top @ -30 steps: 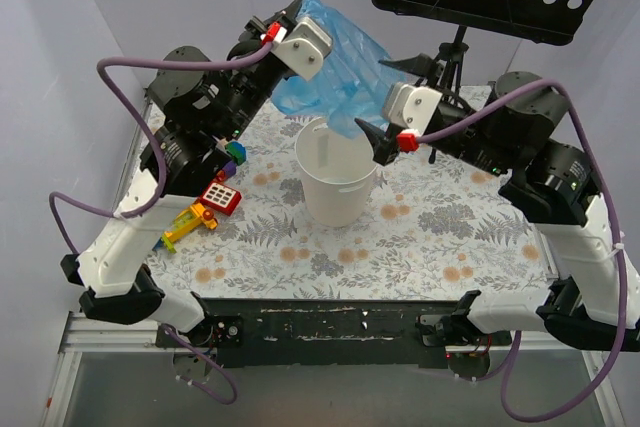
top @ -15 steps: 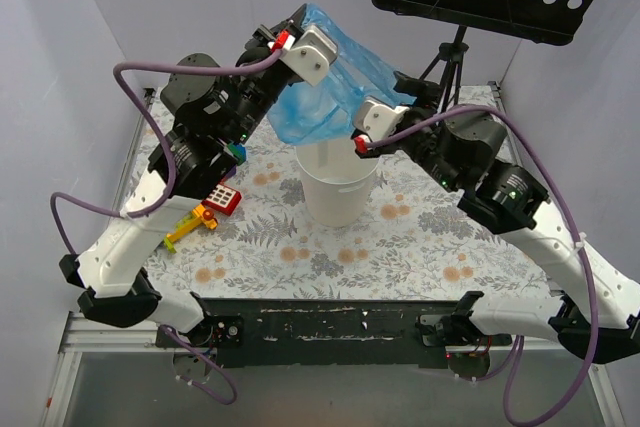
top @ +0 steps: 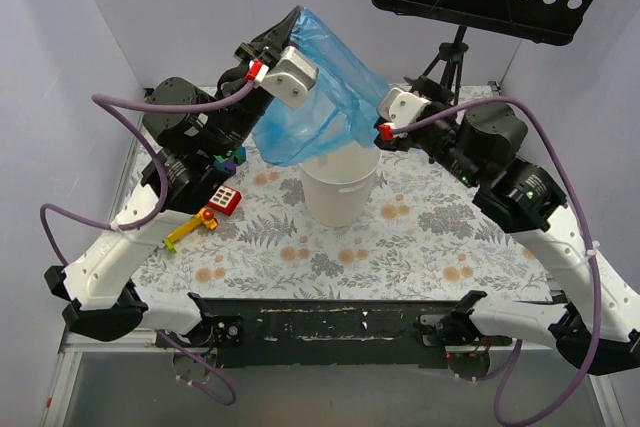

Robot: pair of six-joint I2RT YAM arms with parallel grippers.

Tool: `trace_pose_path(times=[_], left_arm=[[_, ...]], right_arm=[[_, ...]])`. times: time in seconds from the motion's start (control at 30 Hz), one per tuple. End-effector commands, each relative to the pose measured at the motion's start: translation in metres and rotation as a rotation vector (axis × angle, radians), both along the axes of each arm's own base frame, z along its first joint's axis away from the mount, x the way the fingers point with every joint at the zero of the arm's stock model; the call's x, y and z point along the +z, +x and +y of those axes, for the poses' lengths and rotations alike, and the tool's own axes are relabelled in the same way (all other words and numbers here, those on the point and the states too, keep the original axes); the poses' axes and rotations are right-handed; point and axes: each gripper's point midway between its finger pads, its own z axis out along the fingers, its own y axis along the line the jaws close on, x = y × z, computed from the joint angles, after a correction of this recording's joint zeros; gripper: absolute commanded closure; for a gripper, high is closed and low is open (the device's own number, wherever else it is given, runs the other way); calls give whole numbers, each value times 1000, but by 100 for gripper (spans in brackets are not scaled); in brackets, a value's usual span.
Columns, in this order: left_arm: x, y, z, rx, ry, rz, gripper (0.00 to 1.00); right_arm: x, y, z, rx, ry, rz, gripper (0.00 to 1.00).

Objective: Put the trash bags into the trash bin
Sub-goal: Place the trash bag in the trash bin.

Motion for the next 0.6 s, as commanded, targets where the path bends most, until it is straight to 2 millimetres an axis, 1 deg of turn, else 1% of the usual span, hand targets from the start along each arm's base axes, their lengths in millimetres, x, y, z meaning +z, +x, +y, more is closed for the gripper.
trace_pose_path(times=[0.0,0.07,0.13,0.17,0.23,0.33,0.37,0.43,0.5,0.57], left_arm=[[27,-21,17,-38,-86,-76,100],[25,-19,16,-36,-84,-71,100],[20,-19,16,-41,-91,-64,100],[17,-18,15,-39,-88,-60,100],[13,-19,15,-45,-94,-61,100],[6,-17,11,-50,-94,-57,100],[4,-16,9,-50,-95,-62,100],[-2,-11,6,-40,-95,-64,100],[-3,-6,3,-29,-109,-66,100],[-5,0,-1,-19,-119,-61,100]], right_arm=[[-32,16,-4,-17,37,121,29],[-33,33,-16,-80,61,143,35],[-27,45,-31,-129,85,151,44],[-23,47,-36,-133,96,147,49],[-17,46,-40,-116,106,148,66],[-8,37,-42,-91,121,148,98],[-5,33,-38,-57,131,150,99],[7,23,-38,-31,156,133,99],[20,15,-37,-5,184,113,99],[29,11,-36,10,204,104,99]])
